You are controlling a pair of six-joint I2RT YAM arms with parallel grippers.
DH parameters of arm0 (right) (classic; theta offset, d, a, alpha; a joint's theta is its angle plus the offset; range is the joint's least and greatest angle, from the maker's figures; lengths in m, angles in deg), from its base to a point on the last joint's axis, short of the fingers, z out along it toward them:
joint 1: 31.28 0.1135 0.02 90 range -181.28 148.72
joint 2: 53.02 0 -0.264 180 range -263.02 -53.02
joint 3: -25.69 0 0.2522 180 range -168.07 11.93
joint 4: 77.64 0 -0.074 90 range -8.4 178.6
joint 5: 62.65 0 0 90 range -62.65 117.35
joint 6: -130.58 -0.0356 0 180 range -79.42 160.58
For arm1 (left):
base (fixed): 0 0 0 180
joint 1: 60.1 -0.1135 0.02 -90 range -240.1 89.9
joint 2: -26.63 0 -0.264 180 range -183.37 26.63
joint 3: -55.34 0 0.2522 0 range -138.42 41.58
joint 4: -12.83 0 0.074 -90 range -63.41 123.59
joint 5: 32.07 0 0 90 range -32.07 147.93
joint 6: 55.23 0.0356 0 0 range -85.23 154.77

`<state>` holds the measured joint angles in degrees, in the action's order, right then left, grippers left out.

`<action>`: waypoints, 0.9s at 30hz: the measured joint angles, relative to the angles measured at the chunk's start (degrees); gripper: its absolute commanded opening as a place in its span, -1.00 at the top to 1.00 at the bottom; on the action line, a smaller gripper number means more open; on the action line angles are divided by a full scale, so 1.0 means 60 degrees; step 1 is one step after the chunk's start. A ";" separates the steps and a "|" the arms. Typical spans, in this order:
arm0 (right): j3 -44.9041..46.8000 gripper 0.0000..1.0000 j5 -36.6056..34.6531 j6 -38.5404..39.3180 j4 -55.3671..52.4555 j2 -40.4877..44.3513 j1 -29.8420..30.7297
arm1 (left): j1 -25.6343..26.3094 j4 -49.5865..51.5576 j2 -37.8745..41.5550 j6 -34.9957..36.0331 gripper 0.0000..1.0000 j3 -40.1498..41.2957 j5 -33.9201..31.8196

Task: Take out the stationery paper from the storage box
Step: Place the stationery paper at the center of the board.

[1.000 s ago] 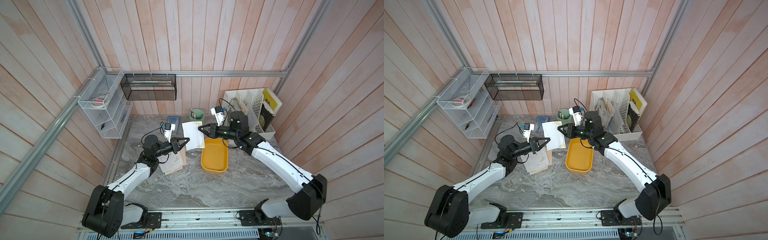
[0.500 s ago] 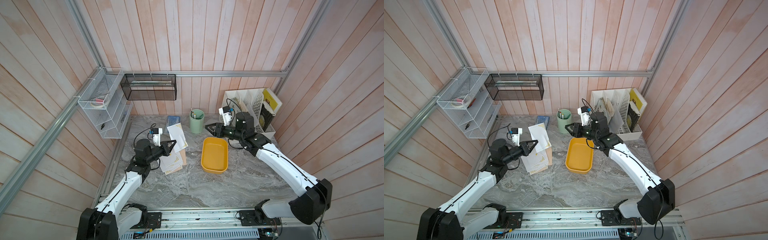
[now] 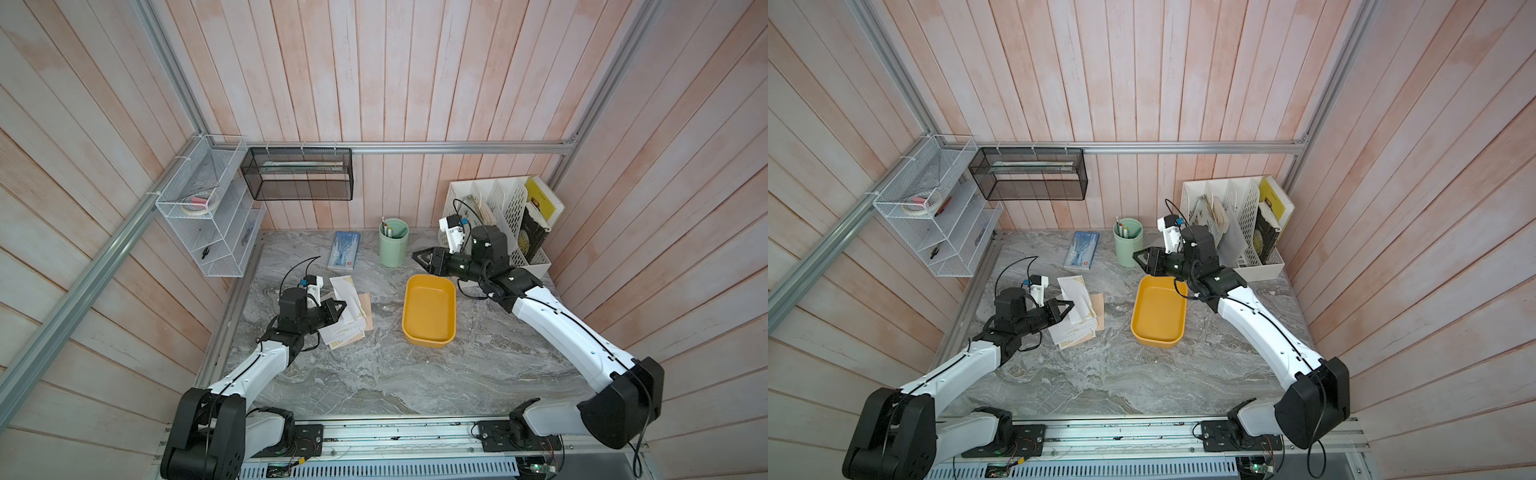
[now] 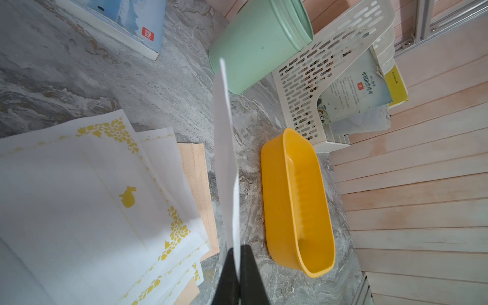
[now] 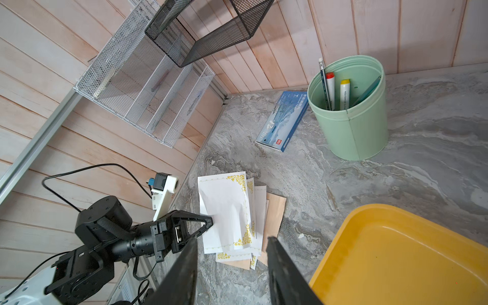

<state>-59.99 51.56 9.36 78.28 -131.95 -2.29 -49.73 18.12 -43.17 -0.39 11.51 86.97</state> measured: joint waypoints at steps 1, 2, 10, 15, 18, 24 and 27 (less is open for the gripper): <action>0.0011 0.10 -0.0029 0.0000 -0.0007 -0.0004 -0.0004 | 0.0000 0.0073 -0.0080 0.0000 1.00 -0.0011 -0.0109; 0.0036 0.10 -0.0040 0.0000 -0.0004 -0.0007 -0.0011 | 0.0000 0.0204 -0.0178 0.0004 1.00 -0.0040 -0.0233; 0.0211 0.09 -0.0149 0.0000 -0.0040 -0.0200 -0.0109 | 0.0000 0.1453 -0.0758 0.0007 0.92 -0.0401 -0.1239; 0.0219 0.08 -0.0171 0.0000 -0.0051 -0.0273 -0.0138 | 0.0000 0.2222 -0.0776 0.0015 0.29 -0.0619 -0.1810; 0.0219 0.07 -0.0171 0.0004 -0.0051 -0.0310 -0.0182 | 0.0000 0.2885 -0.0809 0.0149 -0.31 -0.0998 -0.2280; 0.0219 0.05 -0.0175 0.0029 -0.0084 -0.0401 -0.0270 | -0.0011 0.4430 -0.0849 0.0295 -0.55 -0.1912 -0.3472; 0.0219 0.01 -0.0211 0.0091 -0.0168 -0.0408 -0.0295 | -0.0018 0.5195 -0.0809 0.0401 -0.73 -0.2269 -0.4135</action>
<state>-58.68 50.29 9.90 77.27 -134.40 -4.06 -49.84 49.29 -48.02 2.02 -2.10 62.16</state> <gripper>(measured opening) 0.482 0.807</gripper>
